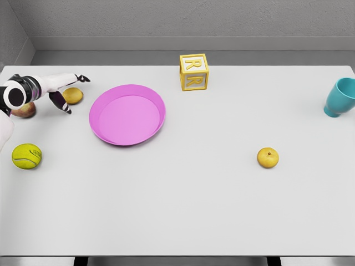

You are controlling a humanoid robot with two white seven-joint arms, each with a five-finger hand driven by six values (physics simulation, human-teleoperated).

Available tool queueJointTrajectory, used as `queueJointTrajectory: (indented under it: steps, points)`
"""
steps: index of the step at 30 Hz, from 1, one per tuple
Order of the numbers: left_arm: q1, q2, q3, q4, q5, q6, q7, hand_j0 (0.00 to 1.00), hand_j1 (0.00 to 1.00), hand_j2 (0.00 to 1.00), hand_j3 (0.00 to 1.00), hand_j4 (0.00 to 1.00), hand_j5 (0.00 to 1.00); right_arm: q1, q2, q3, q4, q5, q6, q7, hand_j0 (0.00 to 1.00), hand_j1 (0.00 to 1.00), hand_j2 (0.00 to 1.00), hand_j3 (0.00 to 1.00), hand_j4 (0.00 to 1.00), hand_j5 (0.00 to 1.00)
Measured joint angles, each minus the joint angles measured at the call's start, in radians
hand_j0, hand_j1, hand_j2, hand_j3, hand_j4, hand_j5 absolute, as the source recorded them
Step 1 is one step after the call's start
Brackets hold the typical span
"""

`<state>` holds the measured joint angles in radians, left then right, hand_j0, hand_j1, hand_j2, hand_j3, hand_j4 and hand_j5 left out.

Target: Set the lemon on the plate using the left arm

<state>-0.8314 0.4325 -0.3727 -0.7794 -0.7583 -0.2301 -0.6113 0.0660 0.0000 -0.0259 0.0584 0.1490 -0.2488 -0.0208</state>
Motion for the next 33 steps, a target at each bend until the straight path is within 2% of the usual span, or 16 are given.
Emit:
queueJointTrajectory:
  steps: [8,11,12,20,33]
  points:
    - [0.000,0.001,0.003,0.005,0.001,0.002,0.000,0.81,0.81,0.81,0.81,0.81,0.81,0.000,0.000,0.000,0.000,0.000,0.000,0.000,1.00,1.00,1.00,1.00,1.00,1.00]
    - [0.000,0.001,0.003,0.009,0.002,0.001,0.000,0.77,0.77,0.77,0.77,0.77,0.77,0.000,0.000,0.000,0.000,0.000,0.000,0.000,1.00,1.00,1.00,1.00,1.00,1.00]
    - [0.000,0.001,0.003,0.009,0.002,0.001,0.000,0.72,0.72,0.72,0.72,0.72,0.72,0.000,0.000,0.000,0.000,0.000,0.000,0.000,1.00,1.00,1.00,1.00,1.00,1.00]
    - [0.002,0.002,0.004,0.009,0.006,-0.004,0.000,0.64,0.64,0.64,0.64,0.64,0.64,0.000,0.000,0.000,0.000,0.000,0.000,0.000,1.00,1.00,1.00,1.00,1.00,1.00]
    - [0.002,0.005,0.008,0.002,0.012,-0.021,0.000,0.58,0.58,0.58,0.58,0.58,0.58,0.000,0.000,0.000,0.000,0.000,0.000,0.000,1.00,1.00,1.00,1.00,1.00,1.00]
